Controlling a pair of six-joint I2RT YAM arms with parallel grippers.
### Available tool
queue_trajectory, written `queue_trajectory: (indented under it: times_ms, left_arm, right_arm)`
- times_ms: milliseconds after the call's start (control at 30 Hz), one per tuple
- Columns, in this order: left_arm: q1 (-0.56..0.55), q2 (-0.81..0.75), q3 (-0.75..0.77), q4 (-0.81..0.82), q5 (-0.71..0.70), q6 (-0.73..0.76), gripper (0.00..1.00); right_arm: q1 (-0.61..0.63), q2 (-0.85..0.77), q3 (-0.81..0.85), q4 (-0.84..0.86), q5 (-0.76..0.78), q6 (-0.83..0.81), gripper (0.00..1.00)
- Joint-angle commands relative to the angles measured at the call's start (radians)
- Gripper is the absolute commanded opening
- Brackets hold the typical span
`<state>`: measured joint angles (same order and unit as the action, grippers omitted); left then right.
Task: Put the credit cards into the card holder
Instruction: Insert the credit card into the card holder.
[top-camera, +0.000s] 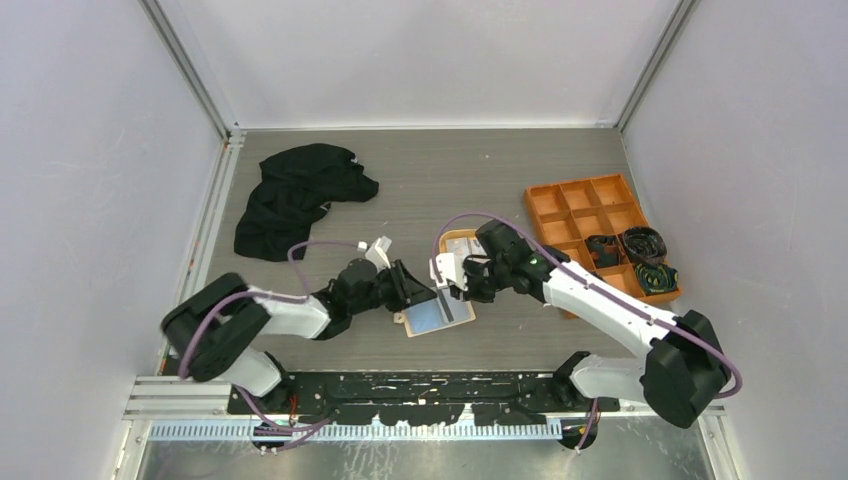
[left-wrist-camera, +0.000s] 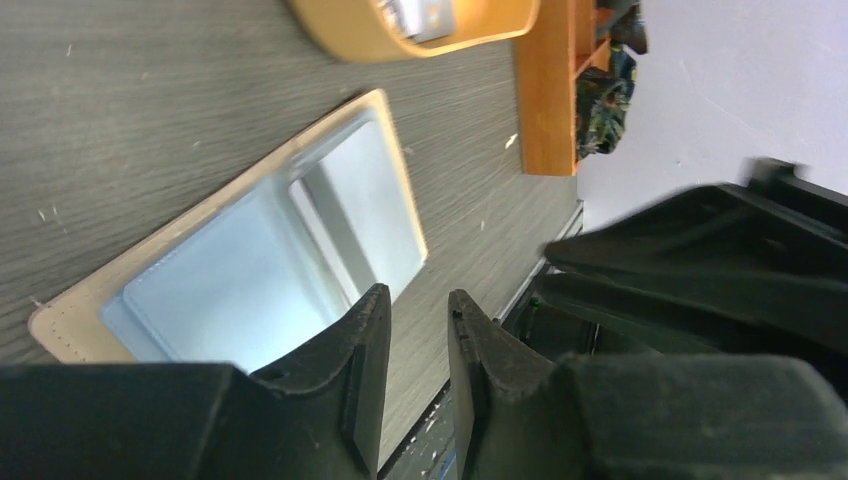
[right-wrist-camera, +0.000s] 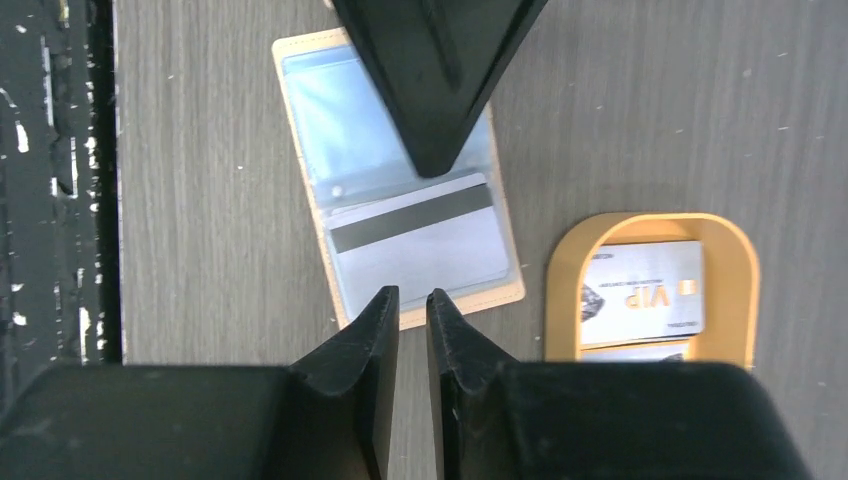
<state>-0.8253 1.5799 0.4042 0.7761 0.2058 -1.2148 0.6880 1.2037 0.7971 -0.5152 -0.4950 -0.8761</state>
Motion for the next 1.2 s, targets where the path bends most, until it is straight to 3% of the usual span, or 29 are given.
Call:
queue_trajectory:
  times_ms: [0, 133, 233, 433, 667, 1167]
  left_arm:
    - [0.0, -0.223, -0.005, -0.248, -0.096, 0.199, 0.27]
    - [0.001, -0.368, -0.053, -0.286, -0.158, 0.259, 0.17]
    - [0.002, -0.403, -0.089, -0.258, -0.178, 0.25, 0.01]
    - [-0.008, -0.206, 0.001, -0.25, -0.038, 0.212, 0.0]
    - [-0.059, 0.022, 0.105, -0.222, -0.061, 0.171, 0.0]
    - [-0.062, 0.036, 0.205, -0.378, -0.089, 0.221, 0.0]
  right_arm:
    - [-0.012, 0.053, 0.052, -0.105, -0.062, -0.008, 0.22]
    - [-0.013, 0.135, 0.103, -0.153, 0.03, -0.01, 0.2]
    - [-0.017, 0.165, 0.112, -0.149, 0.101, -0.001, 0.19]
    - [-0.021, 0.235, 0.114, -0.138, 0.197, -0.005, 0.17]
    - [-0.021, 0.287, 0.108, -0.115, 0.213, 0.009, 0.16]
    - [-0.021, 0.319, 0.109, -0.1, 0.175, 0.034, 0.16]
